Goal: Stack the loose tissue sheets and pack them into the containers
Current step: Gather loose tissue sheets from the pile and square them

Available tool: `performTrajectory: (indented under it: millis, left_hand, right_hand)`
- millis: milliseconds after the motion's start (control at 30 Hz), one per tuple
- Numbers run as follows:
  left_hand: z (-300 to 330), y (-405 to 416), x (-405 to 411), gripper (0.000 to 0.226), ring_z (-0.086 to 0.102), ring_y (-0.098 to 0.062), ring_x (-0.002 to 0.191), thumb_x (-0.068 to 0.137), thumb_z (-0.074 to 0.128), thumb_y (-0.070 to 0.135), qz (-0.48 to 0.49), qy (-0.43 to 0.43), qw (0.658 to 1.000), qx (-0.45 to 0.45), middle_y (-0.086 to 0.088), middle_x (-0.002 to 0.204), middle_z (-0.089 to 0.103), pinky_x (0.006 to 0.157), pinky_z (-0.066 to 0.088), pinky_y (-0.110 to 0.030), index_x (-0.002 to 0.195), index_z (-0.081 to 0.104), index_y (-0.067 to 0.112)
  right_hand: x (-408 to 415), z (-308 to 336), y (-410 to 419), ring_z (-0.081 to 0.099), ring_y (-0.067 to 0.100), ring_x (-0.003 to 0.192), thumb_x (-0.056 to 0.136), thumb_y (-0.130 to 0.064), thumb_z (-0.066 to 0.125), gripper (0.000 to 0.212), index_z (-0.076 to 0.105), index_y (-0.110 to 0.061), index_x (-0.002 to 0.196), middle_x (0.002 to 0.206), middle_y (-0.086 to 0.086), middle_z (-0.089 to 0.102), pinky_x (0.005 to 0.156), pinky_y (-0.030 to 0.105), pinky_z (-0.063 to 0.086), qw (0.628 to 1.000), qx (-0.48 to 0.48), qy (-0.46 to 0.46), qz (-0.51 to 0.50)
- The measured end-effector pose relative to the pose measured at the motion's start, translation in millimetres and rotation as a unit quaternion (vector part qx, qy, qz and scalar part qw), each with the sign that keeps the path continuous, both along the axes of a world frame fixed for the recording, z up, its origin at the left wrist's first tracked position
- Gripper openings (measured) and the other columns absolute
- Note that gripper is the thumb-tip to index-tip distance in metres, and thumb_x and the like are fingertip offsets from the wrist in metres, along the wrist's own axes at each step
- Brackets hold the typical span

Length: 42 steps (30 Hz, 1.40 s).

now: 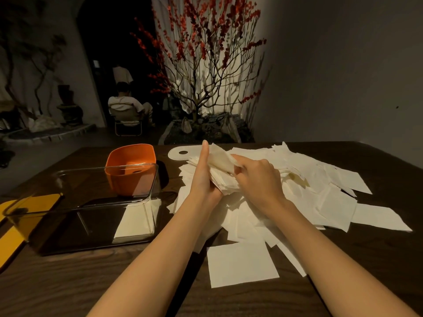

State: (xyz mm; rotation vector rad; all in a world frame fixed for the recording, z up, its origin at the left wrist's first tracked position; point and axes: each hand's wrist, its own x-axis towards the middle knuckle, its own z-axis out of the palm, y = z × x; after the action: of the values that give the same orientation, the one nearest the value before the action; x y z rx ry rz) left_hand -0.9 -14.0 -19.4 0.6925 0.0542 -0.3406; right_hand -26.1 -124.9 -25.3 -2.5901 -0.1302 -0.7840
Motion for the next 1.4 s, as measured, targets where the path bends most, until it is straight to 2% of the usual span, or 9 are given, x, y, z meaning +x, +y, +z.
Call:
performTrajectory:
  millis: [167,267,400,567,867,967,1067,1267,1400]
  left_hand:
    - [4.0,-0.3,-4.2,0.041,0.068,-0.027,0.077,0.086,0.063,0.05,-0.008,0.009,0.999,0.053,-0.012,0.073,0.072,0.084,0.054,-0.046,0.092,0.06,0.011]
    - [4.9,3.7,-3.5,0.047,0.062,-0.033,0.096,0.086,0.063,0.05,-0.026,0.03,0.999,0.016,-0.014,0.101,0.065,0.071,0.052,-0.049,0.109,0.054,0.01]
    - [2.7,10.0,-0.2,0.064,0.059,-0.039,0.107,0.085,0.061,0.056,-0.053,0.045,0.997,-0.025,-0.022,0.117,0.06,0.087,0.048,-0.055,0.123,0.049,0.007]
    - [3.0,7.9,1.1,0.057,0.056,-0.033,0.111,0.086,0.055,0.059,-0.022,0.051,0.998,-0.012,-0.015,0.126,0.057,0.095,0.042,-0.051,0.124,0.041,0.018]
    - [1.4,4.3,0.5,0.08,0.058,-0.032,0.102,0.085,0.059,0.054,-0.027,0.037,0.999,0.01,-0.014,0.119,0.058,0.087,0.044,-0.052,0.149,0.024,0.024]
    - [0.5,3.4,0.5,0.083,0.058,-0.034,0.105,0.083,0.064,0.051,-0.019,0.044,0.999,-0.01,-0.017,0.12,0.058,0.079,0.047,-0.051,0.15,0.022,0.025]
    - [2.3,0.8,0.2,0.081,0.055,-0.031,0.116,0.081,0.066,0.05,-0.002,0.041,0.999,-0.022,-0.016,0.129,0.055,0.082,0.047,-0.051,0.147,0.027,0.025]
    - [-0.2,1.0,4.5,0.023,0.058,-0.024,0.104,0.087,0.066,0.032,0.032,-0.003,0.999,-0.003,-0.009,0.112,0.061,0.085,0.047,-0.049,0.1,0.058,0.015]
    - [-2.2,2.1,3.6,0.012,0.059,-0.025,0.099,0.087,0.066,0.019,0.015,-0.006,1.0,-0.021,-0.01,0.102,0.062,0.092,0.046,-0.05,0.093,0.058,0.013]
  right_hand:
    - [-2.6,0.9,1.8,0.061,0.014,0.093,0.092,-0.034,0.06,0.036,0.06,-0.032,0.128,0.109,-0.002,0.069,0.083,0.035,0.053,0.995,0.025,0.013,0.094]
    - [1.9,2.7,-6.2,0.048,0.007,0.105,0.085,-0.043,0.065,0.042,0.057,-0.041,0.126,0.122,-0.009,0.059,0.094,0.036,0.045,0.977,0.094,0.101,0.164]
    - [6.7,1.8,-10.5,0.044,0.007,0.118,0.091,-0.049,0.051,0.034,0.059,-0.037,0.122,0.124,-0.018,0.052,0.099,0.03,0.039,0.952,0.181,0.138,0.205]
    - [12.6,0.8,-13.2,0.051,0.005,0.092,0.099,-0.032,0.049,0.029,0.057,-0.02,0.124,0.109,-0.009,0.051,0.061,0.011,0.042,0.939,0.279,0.174,0.095]
    - [9.2,10.2,-24.3,0.048,0.009,0.053,0.093,-0.016,0.061,0.014,0.069,-0.015,0.104,0.082,0.009,0.066,0.043,0.013,0.04,0.874,0.404,0.263,0.052]
    - [7.2,14.5,-21.1,0.053,0.009,0.053,0.089,-0.012,0.066,0.011,0.07,-0.01,0.099,0.088,0.011,0.068,0.042,0.013,0.044,0.806,0.527,0.268,0.031]
    - [5.6,15.9,-16.5,0.058,0.01,0.055,0.087,-0.008,0.068,0.002,0.069,-0.009,0.088,0.084,0.012,0.069,0.047,0.015,0.049,0.756,0.6,0.26,0.038]
    - [3.0,18.0,-13.4,0.056,0.006,0.04,0.088,-0.014,0.067,0.008,0.068,-0.012,0.096,0.075,0.008,0.069,0.038,0.014,0.04,0.794,0.528,0.297,0.049]
    - [2.2,16.6,-12.3,0.062,0.012,0.068,0.087,-0.011,0.068,0.008,0.07,-0.013,0.095,0.093,0.006,0.068,0.044,0.014,0.046,0.796,0.538,0.273,0.049]
